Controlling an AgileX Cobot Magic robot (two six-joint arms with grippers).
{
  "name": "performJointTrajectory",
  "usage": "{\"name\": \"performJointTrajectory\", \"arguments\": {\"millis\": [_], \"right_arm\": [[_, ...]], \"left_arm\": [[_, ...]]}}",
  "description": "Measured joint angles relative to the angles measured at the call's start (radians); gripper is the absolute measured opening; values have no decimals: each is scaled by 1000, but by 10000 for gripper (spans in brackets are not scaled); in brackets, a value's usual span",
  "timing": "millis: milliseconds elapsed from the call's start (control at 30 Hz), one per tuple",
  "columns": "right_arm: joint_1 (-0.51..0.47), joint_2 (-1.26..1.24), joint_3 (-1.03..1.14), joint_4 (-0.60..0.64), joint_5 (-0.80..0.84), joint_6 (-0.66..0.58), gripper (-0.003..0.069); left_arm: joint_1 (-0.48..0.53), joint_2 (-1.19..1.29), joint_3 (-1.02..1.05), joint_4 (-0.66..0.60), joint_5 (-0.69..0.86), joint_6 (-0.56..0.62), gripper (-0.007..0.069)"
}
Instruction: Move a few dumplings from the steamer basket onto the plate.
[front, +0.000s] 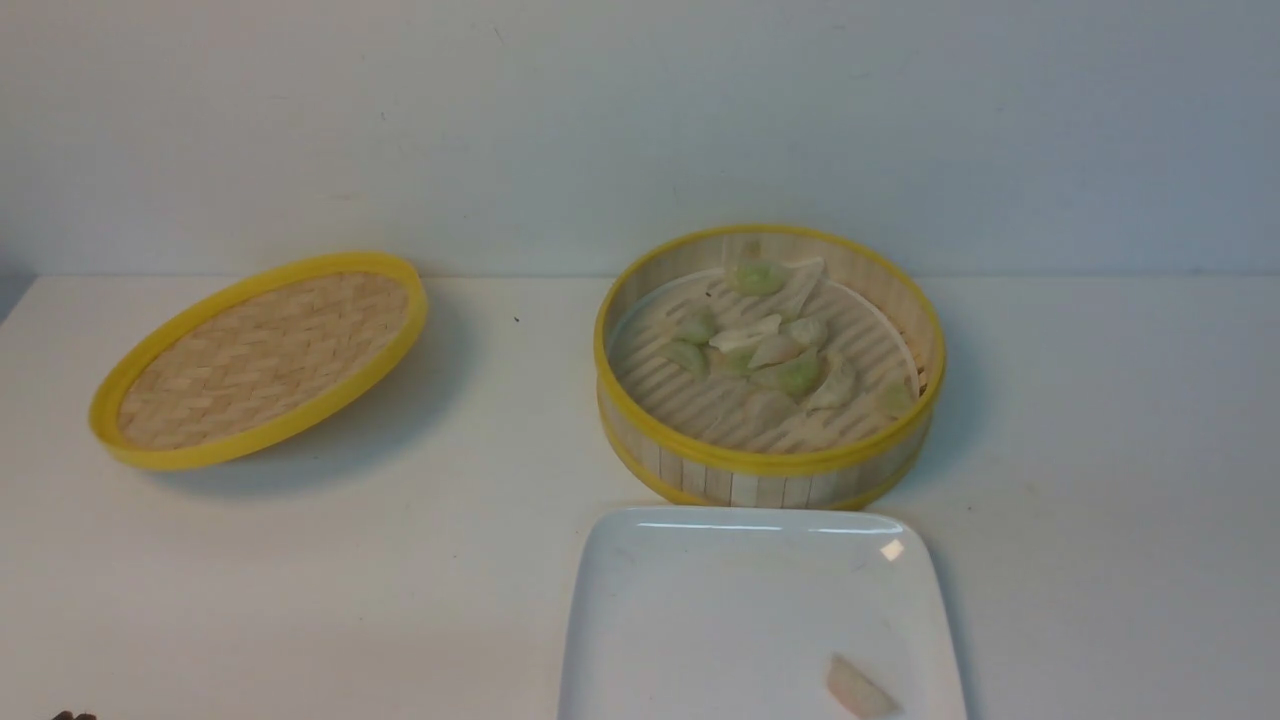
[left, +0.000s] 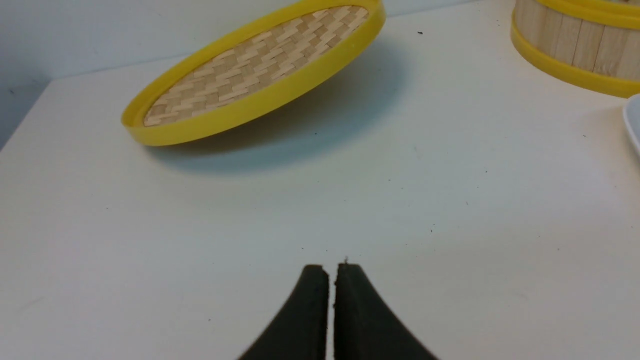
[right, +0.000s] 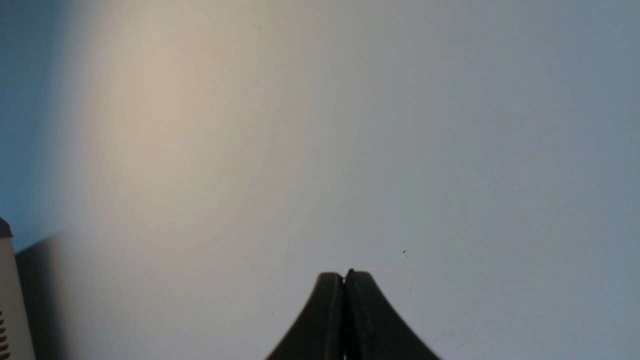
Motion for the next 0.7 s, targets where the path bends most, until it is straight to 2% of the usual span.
{"name": "performJointTrajectory", "arguments": {"millis": [267,400,600,700], "right_arm": [[0,0,0,0,0,-1,-14],[0,0,0,-79,15,-73,-14],[-12,0,35,-247,209,-168,-14],[-79,0,89,-285,329,-176,-14]], "left_arm": [[0,0,0,0,0,0,4],[0,0,0,0,0,0,4],[0,0,0,0,0,0,4],[0,0,0,0,0,0,4]]}}
